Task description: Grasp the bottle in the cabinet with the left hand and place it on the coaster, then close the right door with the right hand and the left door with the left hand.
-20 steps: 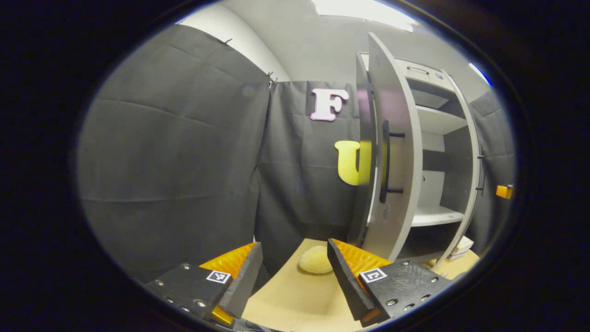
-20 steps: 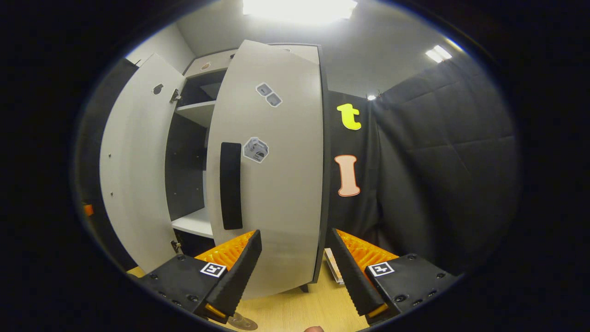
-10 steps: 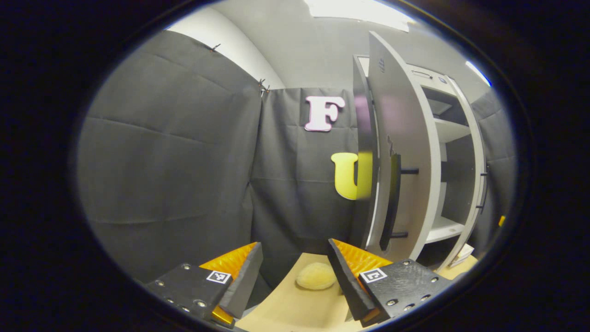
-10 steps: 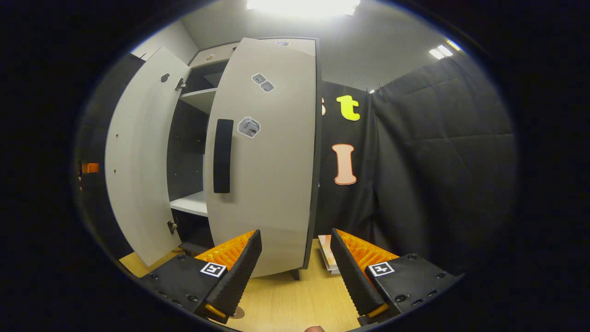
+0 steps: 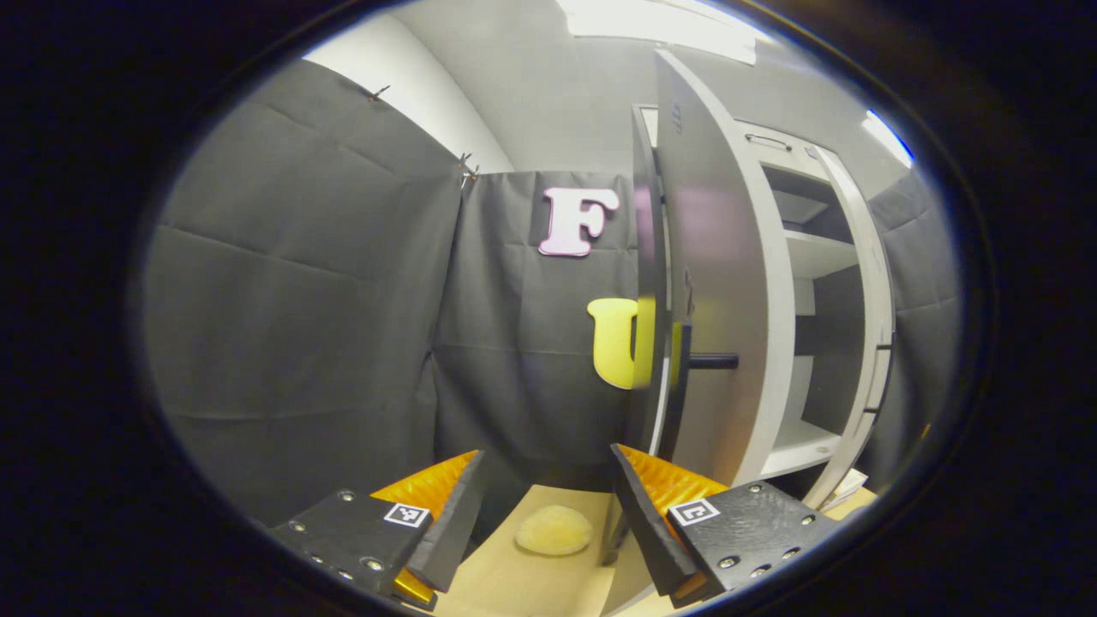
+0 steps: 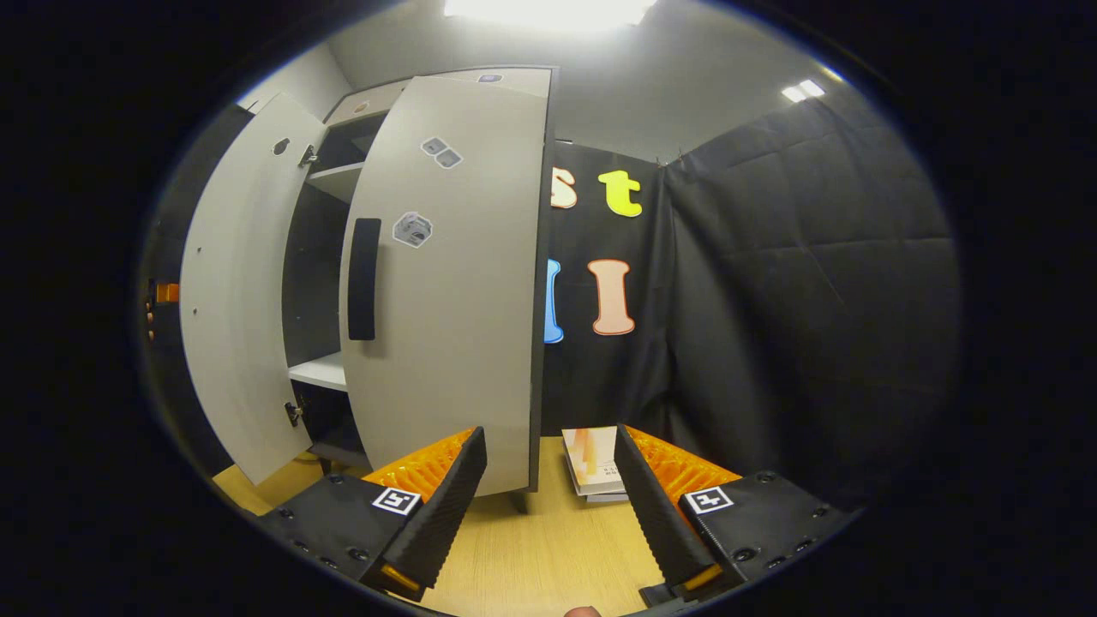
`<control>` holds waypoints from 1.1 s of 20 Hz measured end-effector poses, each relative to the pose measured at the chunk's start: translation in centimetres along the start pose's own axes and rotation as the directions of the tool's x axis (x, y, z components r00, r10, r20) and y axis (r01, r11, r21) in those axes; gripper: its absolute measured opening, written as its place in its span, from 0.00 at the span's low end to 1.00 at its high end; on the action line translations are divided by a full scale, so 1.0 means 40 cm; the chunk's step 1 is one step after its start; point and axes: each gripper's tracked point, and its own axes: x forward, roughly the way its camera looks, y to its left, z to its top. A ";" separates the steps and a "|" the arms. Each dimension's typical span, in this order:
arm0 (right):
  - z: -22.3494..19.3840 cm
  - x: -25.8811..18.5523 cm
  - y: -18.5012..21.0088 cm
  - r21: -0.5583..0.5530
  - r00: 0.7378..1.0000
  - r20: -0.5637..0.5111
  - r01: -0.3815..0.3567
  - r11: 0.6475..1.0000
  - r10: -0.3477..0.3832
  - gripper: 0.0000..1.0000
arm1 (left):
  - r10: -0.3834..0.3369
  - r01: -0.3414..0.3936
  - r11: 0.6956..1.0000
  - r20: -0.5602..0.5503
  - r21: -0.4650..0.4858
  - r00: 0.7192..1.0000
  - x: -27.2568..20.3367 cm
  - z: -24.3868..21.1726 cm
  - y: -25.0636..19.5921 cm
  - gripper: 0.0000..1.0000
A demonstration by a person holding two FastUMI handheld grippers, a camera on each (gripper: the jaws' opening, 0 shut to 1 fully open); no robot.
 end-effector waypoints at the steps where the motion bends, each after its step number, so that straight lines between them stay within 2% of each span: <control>1: -0.003 -0.002 -0.016 0.000 1.000 -0.002 0.007 1.000 -0.007 0.96 | 0.018 -0.018 1.000 0.004 0.016 1.000 -0.008 0.003 0.005 0.84; 5: -0.010 0.004 -0.072 0.005 1.000 -0.008 0.028 1.000 -0.028 0.96 | 0.037 -0.037 0.999 0.008 0.013 0.999 -0.002 0.001 0.002 0.87; 9: -0.010 0.019 -0.099 0.006 1.000 -0.005 0.027 1.000 -0.027 0.96 | 0.052 -0.054 0.994 0.026 0.093 0.998 -0.005 0.018 -0.008 0.86; 11: -0.007 0.027 -0.109 0.002 1.000 0.001 0.023 1.000 -0.023 0.92 | 0.052 -0.055 0.992 0.035 0.116 0.998 -0.012 0.025 -0.025 0.86; 13: -0.006 0.029 -0.116 -0.003 1.000 0.007 0.018 1.000 -0.018 0.96 | 0.065 -0.068 0.992 0.037 0.105 0.997 -0.017 0.027 -0.024 0.83; 14: -0.008 0.032 -0.118 -0.006 1.000 0.008 0.012 1.000 -0.012 0.92 | 0.070 -0.074 0.992 0.038 0.102 0.997 -0.019 0.030 -0.023 0.84; 15: -0.009 0.035 -0.119 -0.009 1.000 0.007 0.009 1.000 -0.009 0.96 | 0.073 -0.076 0.992 0.037 0.101 0.997 -0.018 0.027 -0.025 0.84; 22: -0.022 0.047 -0.147 -0.030 1.000 0.006 0.003 1.000 -0.003 0.96 | 0.058 -0.063 0.993 0.048 0.101 0.997 -0.025 0.027 -0.060 0.84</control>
